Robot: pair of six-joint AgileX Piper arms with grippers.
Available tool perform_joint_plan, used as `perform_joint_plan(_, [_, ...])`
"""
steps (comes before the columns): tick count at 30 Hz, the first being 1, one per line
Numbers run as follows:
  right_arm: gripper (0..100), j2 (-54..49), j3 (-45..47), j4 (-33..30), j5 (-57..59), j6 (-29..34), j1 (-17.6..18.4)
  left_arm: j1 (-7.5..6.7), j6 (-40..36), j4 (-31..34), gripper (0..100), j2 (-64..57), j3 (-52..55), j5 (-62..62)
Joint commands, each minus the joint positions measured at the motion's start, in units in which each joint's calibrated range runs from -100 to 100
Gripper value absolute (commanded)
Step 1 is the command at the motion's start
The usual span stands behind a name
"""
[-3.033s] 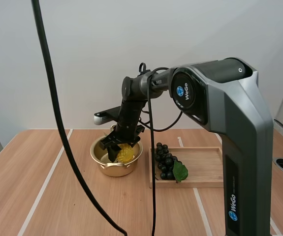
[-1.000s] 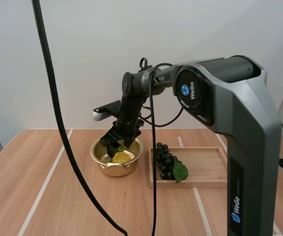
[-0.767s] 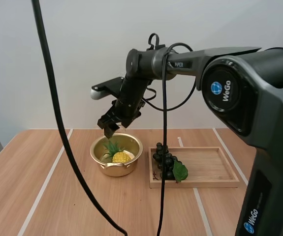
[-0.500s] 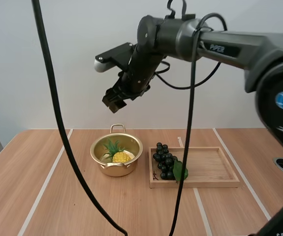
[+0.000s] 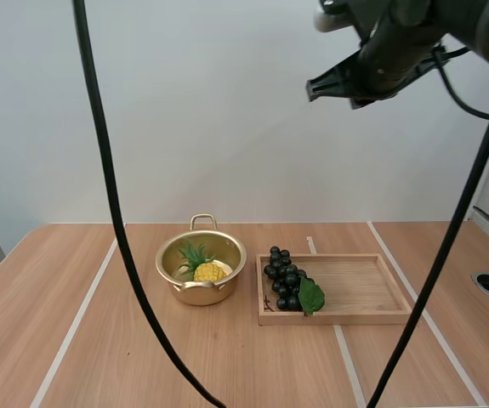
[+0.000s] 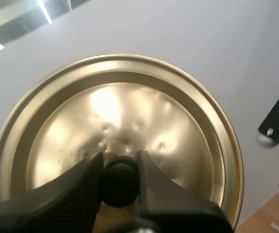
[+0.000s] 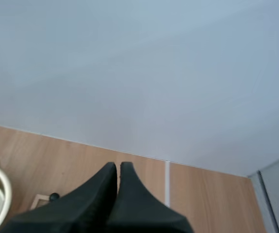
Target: Open the pot, put the pineapple inside, and close it
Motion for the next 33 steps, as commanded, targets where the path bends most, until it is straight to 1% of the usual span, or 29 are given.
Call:
perform_joint_plan(1, [0,-2.95,1.51,0.0,0.83,1.08,-2.41,0.09,-0.89,-1.01,0,-0.21,4.54,0.71])
perform_joint_plan(4, [0,-5.5,5.0,0.0,0.64,1.08,-3.41,0.09,-0.89,-1.18,0,-0.04,10.18,0.31])
perform_joint_plan(9, [0,-9.3,13.84,0.35,-4.52,2.21,-3.41,0.09,-0.89,-1.37,0,1.89,20.03,-1.34])
perform_joint_plan(13, [0,-12.33,23.13,0.35,-14.33,4.62,-3.41,0.09,-1.23,-1.37,0,3.42,27.54,-5.87])
perform_joint_plan(16, [0,-13.65,29.5,0.46,-23.65,4.72,-3.41,0.09,-1.45,-2.69,0,3.56,33.7,-13.24])
perform_joint_plan(21, [0,-12.91,38.28,0.46,-35.04,4.72,-3.41,0.09,0.89,-5.31,0,4.14,42.82,-20.04])
perform_joint_plan(25, [0,-11.99,45.08,0.32,-45.05,4.72,-3.41,0.09,1.3,-5.31,0,6.07,48.29,-23.24])
perform_joint_plan(28, [0,-10.85,48.07,-1.86,-49.52,4.72,-3.41,0.09,2.11,-5.52,0,8.14,52.23,-26.13])
perform_joint_plan(33, [0,-8.1,49.11,-3.02,-50.05,4.72,-3.41,0.09,3.35,-6.11,0,12.79,57.2,-31.3])
